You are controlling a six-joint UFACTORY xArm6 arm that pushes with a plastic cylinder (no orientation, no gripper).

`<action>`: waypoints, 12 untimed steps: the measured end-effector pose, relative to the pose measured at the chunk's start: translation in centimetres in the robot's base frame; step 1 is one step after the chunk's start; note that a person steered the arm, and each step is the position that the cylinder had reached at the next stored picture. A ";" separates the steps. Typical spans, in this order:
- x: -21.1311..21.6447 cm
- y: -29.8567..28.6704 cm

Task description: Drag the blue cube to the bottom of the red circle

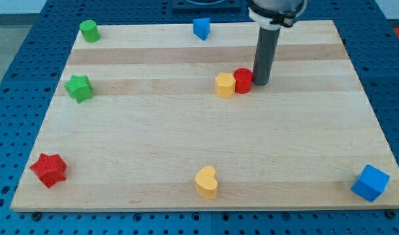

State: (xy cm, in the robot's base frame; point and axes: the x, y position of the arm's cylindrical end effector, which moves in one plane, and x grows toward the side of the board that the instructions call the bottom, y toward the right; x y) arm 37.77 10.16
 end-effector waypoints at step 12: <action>21.5 9.4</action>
State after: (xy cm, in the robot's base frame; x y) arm 59.32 19.60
